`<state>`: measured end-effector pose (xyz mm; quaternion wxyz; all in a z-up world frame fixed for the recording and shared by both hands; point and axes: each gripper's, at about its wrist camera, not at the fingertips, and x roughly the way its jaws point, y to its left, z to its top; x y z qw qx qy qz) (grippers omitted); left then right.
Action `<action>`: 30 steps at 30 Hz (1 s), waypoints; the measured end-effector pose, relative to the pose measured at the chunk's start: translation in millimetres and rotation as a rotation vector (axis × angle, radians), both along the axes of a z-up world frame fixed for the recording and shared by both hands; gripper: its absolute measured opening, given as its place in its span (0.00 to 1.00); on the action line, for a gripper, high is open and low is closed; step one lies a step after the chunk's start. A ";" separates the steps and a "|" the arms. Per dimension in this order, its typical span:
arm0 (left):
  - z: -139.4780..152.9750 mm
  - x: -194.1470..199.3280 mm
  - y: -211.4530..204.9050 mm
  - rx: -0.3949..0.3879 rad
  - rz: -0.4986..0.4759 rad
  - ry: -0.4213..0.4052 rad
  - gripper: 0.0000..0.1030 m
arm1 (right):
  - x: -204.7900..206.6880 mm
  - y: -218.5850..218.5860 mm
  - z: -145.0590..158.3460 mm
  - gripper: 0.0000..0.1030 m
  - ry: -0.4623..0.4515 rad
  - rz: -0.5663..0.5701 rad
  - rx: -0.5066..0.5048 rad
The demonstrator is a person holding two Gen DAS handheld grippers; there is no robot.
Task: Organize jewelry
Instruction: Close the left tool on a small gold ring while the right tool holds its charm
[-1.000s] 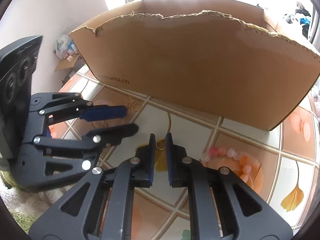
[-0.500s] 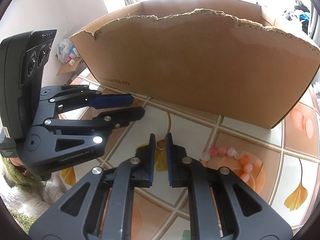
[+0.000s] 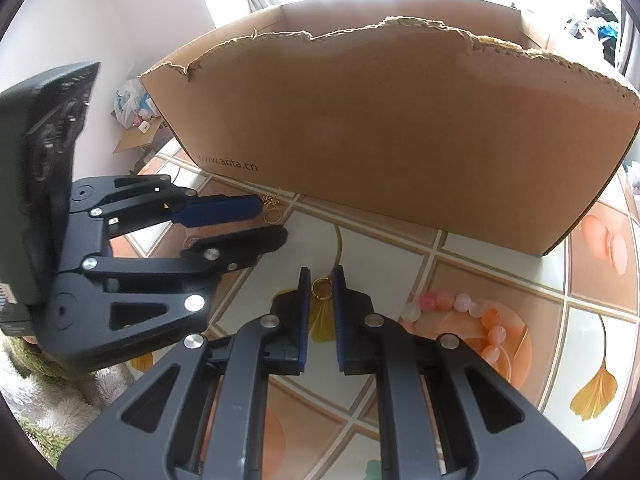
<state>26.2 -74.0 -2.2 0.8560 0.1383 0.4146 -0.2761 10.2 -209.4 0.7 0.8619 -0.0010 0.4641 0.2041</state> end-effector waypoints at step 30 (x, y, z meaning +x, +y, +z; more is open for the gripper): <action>-0.8 -17.6 15.3 -0.020 0.003 0.004 0.11 | -0.2 0.7 2.9 0.09 0.002 -0.009 -0.010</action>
